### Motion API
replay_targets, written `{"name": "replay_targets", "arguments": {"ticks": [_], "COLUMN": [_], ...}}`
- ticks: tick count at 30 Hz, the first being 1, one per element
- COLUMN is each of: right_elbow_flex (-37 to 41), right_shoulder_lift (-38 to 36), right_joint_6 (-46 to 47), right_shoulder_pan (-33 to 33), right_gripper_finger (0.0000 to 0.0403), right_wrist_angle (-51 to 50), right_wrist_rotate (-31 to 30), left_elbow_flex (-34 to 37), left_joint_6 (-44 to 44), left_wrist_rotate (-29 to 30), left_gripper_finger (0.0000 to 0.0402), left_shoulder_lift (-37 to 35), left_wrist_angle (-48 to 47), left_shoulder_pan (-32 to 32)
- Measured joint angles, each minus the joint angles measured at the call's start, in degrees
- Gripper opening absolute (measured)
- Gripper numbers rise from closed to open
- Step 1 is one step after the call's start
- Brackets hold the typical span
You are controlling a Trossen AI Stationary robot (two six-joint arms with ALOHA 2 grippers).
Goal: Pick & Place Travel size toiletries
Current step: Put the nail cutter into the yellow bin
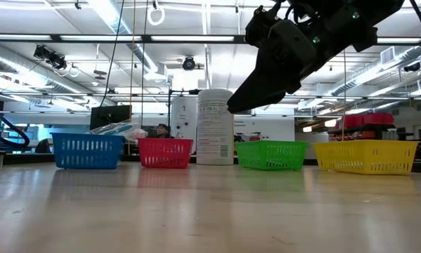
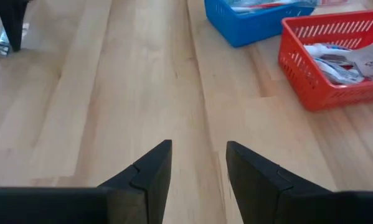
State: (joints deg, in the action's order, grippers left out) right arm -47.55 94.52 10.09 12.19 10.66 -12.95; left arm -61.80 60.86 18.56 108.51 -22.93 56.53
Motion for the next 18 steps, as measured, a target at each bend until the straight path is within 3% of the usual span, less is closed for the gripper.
{"name": "replay_targets", "arguments": {"ticks": [5, 14, 18], "right_elbow_flex": [0.0, 0.0, 0.0], "right_shoulder_lift": [0.0, 0.0, 0.0], "right_joint_6": [0.2, 3.99, -0.49], "right_shoulder_pan": [0.0, 0.49, 1.02], "right_gripper_finger": [0.0161, 0.0161, 0.0161], "right_wrist_angle": [0.33, 4.5, 4.94], "right_wrist_rotate": [0.0, 3.24, 6.37], "left_elbow_flex": [0.08, 0.24, 0.46], "left_joint_6": [-3.99, -3.95, -4.11], "left_wrist_rotate": [1.3, 6.93, 13.91], "left_gripper_finger": [0.0166, 0.0075, 0.0065], "left_shoulder_lift": [0.11, 0.28, 0.47], "left_wrist_angle": [-0.29, -0.56, -1.57], "left_shoulder_pan": [-0.03, -2.55, -5.09]}}
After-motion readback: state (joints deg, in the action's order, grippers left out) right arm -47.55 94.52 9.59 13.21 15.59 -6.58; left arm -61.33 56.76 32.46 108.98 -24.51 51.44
